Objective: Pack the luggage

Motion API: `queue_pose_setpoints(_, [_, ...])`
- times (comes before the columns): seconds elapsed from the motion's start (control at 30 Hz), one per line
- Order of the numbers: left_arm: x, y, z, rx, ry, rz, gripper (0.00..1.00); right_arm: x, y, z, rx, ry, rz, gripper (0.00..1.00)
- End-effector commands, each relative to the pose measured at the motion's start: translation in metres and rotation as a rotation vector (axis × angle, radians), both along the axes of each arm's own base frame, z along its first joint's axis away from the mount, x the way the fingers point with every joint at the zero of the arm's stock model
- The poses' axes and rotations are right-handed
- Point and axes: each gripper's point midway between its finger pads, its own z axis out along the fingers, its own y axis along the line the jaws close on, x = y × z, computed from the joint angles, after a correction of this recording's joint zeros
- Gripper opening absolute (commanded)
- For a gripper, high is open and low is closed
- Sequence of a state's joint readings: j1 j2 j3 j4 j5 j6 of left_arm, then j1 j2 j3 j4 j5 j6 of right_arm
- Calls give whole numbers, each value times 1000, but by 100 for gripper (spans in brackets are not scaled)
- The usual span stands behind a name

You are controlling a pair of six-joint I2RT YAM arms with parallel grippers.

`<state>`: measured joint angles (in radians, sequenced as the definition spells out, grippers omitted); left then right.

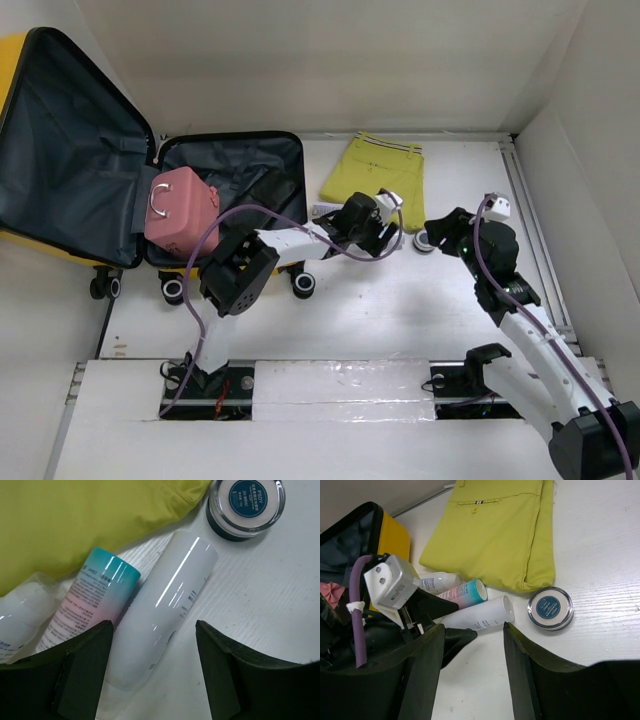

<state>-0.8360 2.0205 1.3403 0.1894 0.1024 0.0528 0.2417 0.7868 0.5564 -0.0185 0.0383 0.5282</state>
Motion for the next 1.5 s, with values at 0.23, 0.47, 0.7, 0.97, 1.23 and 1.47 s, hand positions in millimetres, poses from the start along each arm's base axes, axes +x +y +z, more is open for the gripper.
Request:
queue_pose_setpoints(0.23, [-21, -14, -12, 8, 44, -109, 58, 3, -1, 9, 11, -36, 4, 56])
queue_pose_setpoints(0.47, [-54, -14, -37, 73, 79, -134, 59, 4, 1, 20, 18, -56, 13, 56])
queue_pose_setpoints(0.7, [-59, -4, -32, 61, 71, -70, 39, 5, 3, 36, 29, -94, 23, 61])
queue_pose_setpoints(0.97, [-63, 0, 82, -189, -31, -4, 17, -3, 1, 47, 38, -137, 23, 61])
queue_pose_setpoints(1.23, [-6, 100, 196, -417, -167, 475, 17, -10, 4, 53, 39, -166, 51, 61])
queue_pose_setpoints(1.47, [67, 248, 165, -466, -118, 987, 22, -5, 12, 38, 39, -132, 87, 61])
